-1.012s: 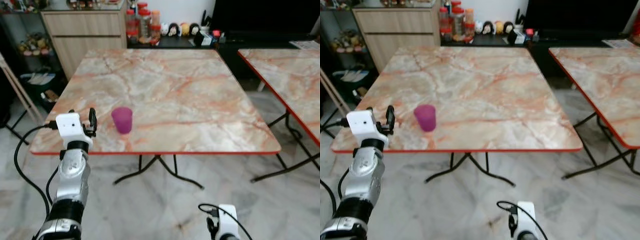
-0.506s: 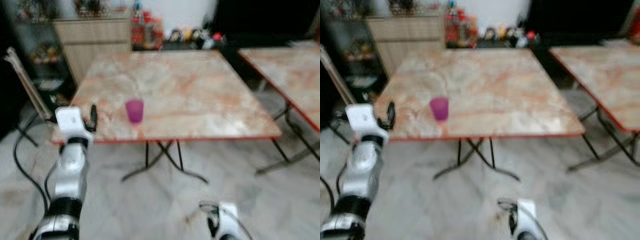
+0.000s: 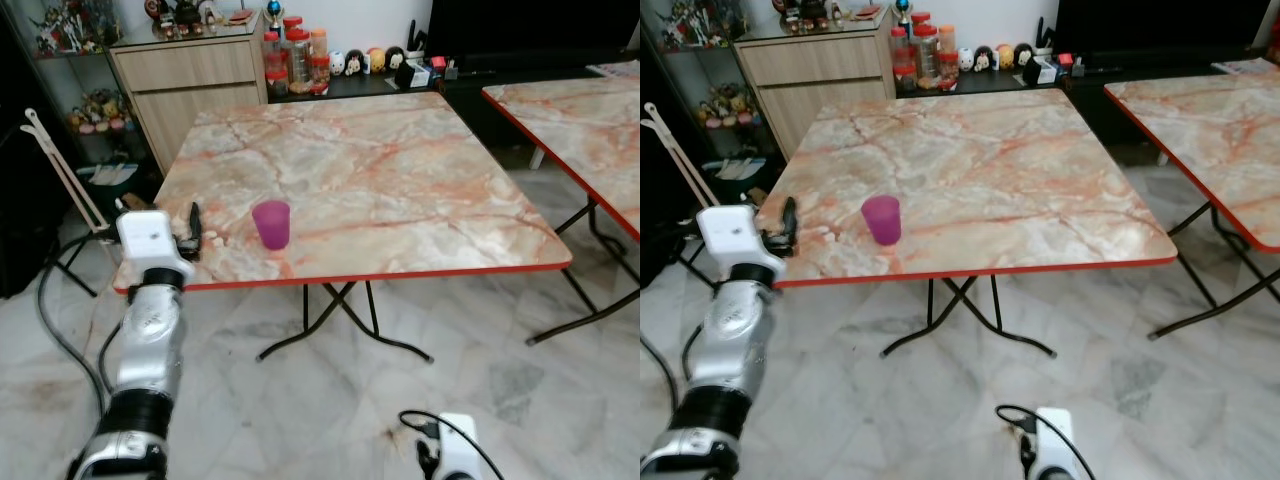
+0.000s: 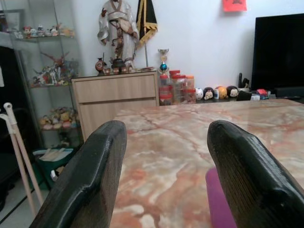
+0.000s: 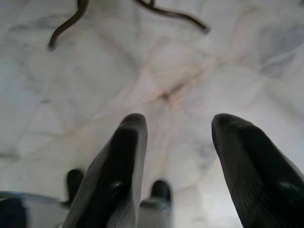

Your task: Setting the table

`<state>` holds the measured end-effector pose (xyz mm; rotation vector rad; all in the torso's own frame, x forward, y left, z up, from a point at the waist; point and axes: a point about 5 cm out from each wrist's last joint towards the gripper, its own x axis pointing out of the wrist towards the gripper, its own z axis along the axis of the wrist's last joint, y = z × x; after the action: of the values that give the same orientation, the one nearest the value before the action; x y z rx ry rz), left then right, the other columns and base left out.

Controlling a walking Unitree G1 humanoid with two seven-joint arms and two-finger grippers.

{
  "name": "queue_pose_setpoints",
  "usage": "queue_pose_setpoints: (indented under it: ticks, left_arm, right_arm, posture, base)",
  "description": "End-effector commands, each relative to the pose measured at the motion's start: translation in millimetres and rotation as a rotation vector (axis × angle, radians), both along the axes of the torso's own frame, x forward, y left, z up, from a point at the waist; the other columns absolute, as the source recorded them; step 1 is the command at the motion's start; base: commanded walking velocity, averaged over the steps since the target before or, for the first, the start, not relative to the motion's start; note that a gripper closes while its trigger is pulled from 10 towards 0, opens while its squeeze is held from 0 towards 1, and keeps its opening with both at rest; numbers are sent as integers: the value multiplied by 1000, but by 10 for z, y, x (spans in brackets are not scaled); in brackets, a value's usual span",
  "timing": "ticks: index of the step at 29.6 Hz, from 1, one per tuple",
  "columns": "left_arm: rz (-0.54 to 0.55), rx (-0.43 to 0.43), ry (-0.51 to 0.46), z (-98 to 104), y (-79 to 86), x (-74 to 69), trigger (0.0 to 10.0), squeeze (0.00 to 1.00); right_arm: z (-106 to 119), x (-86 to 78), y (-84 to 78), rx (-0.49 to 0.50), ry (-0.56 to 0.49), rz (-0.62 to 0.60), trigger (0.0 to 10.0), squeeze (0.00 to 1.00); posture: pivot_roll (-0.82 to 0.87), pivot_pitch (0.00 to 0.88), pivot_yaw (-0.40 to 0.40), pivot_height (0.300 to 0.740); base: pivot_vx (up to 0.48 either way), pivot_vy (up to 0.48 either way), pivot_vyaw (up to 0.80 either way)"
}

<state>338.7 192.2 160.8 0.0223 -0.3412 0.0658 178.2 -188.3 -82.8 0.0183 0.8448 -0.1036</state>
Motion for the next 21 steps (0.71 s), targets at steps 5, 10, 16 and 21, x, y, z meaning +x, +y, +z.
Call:
queue_pose_setpoints:
  ticks: [5,10,16,21]
  left_arm:
    - [30,7,1,26,91,1,10000,0]
    - [12,2,-1,35,47,12,10000,0]
    - [6,2,-1,30,35,9,10000,0]
    - [-4,4,3,15,16,3,10000,0]
  right_arm:
    - [15,58,137,32,-19,19,10000,0]
    - [14,55,125,26,-18,19,10000,0]
    - [7,45,109,15,-4,12,10000,0]
    - [3,37,106,22,-1,14,10000,0]
  posture:
    - [-2,0,21,740]
    - [-6,0,21,740]
    - [-7,0,19,740]
    - [-5,0,19,740]
  base:
    - [331,0,336]
    - [332,0,0]
    - [331,0,0]
    - [329,0,-190]
